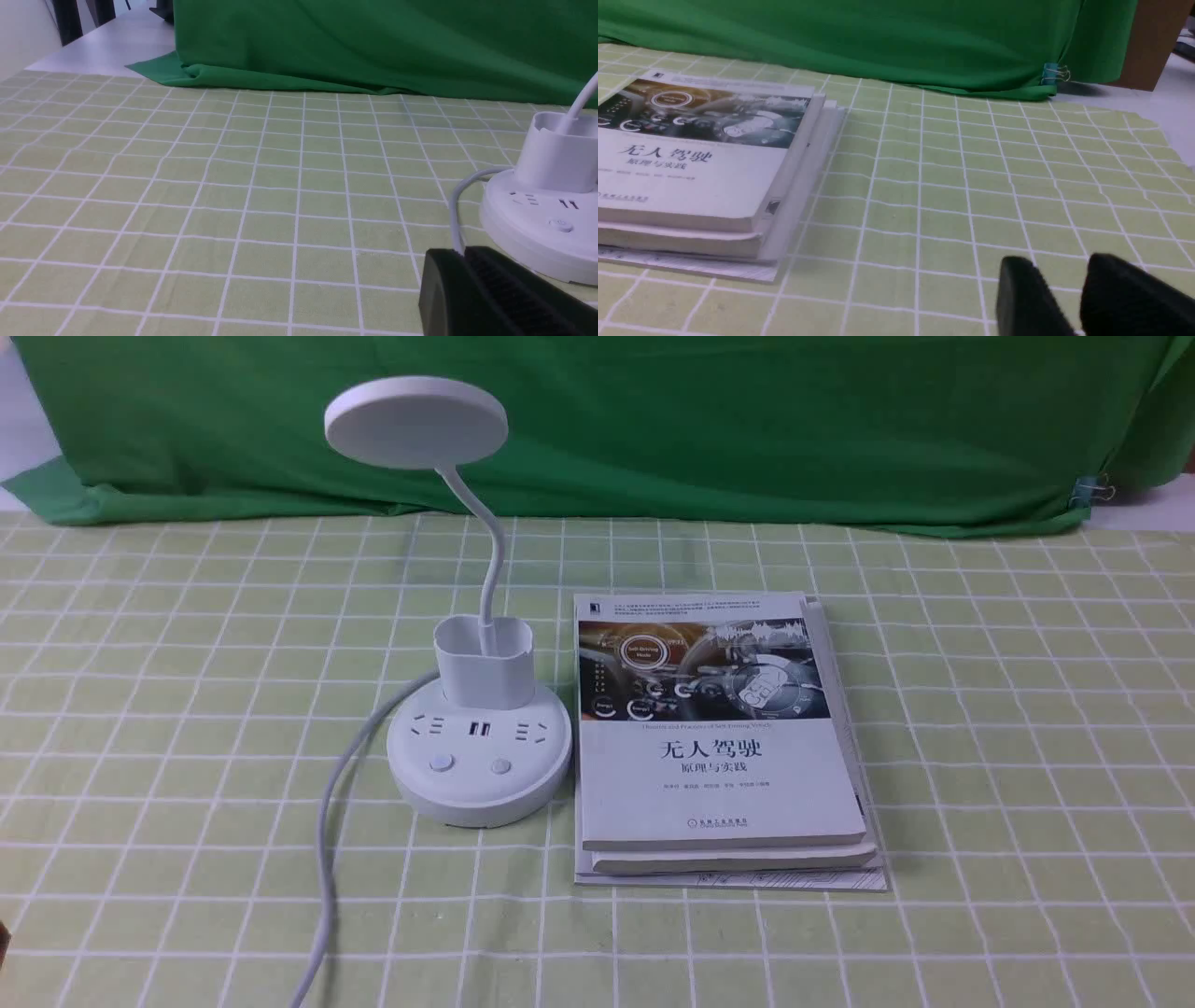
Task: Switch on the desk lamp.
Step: Use the left arm to press the button switch on the lamp holder
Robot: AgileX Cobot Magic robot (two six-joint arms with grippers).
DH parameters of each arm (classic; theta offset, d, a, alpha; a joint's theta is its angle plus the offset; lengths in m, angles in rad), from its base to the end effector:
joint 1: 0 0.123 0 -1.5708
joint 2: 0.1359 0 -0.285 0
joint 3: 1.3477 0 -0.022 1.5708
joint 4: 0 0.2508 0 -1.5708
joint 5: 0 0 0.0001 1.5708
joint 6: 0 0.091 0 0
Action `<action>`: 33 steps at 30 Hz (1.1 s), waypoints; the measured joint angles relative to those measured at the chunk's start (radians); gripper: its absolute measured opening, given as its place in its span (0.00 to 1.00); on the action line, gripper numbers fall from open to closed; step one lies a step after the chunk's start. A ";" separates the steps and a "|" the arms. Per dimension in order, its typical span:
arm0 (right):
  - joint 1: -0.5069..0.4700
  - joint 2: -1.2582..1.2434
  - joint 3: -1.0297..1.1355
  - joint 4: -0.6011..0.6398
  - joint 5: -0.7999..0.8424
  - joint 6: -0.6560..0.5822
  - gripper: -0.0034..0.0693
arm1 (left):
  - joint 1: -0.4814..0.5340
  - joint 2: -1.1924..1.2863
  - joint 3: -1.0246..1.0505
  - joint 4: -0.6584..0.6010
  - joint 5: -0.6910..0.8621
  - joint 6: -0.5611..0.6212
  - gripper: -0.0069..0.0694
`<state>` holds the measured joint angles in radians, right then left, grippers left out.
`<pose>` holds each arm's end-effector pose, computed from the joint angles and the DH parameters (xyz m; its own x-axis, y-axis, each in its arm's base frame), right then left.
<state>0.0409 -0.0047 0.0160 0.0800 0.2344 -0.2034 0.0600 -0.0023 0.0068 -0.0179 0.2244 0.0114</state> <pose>0.0556 0.0040 0.1868 -0.1483 -0.1314 -0.9802 -0.0784 0.9896 -0.1208 0.0557 0.0030 0.1907 -0.1406 -0.0145 -0.9900 -0.0569 0.9984 -0.0066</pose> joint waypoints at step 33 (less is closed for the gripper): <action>0.000 0.000 0.000 0.000 0.000 0.000 0.38 | 0.000 0.000 0.000 0.003 -0.167 0.000 0.12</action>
<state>0.0409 -0.0047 0.0160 0.0800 0.2344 -0.2034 0.0600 -0.0023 0.0068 -0.0145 0.0575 0.0114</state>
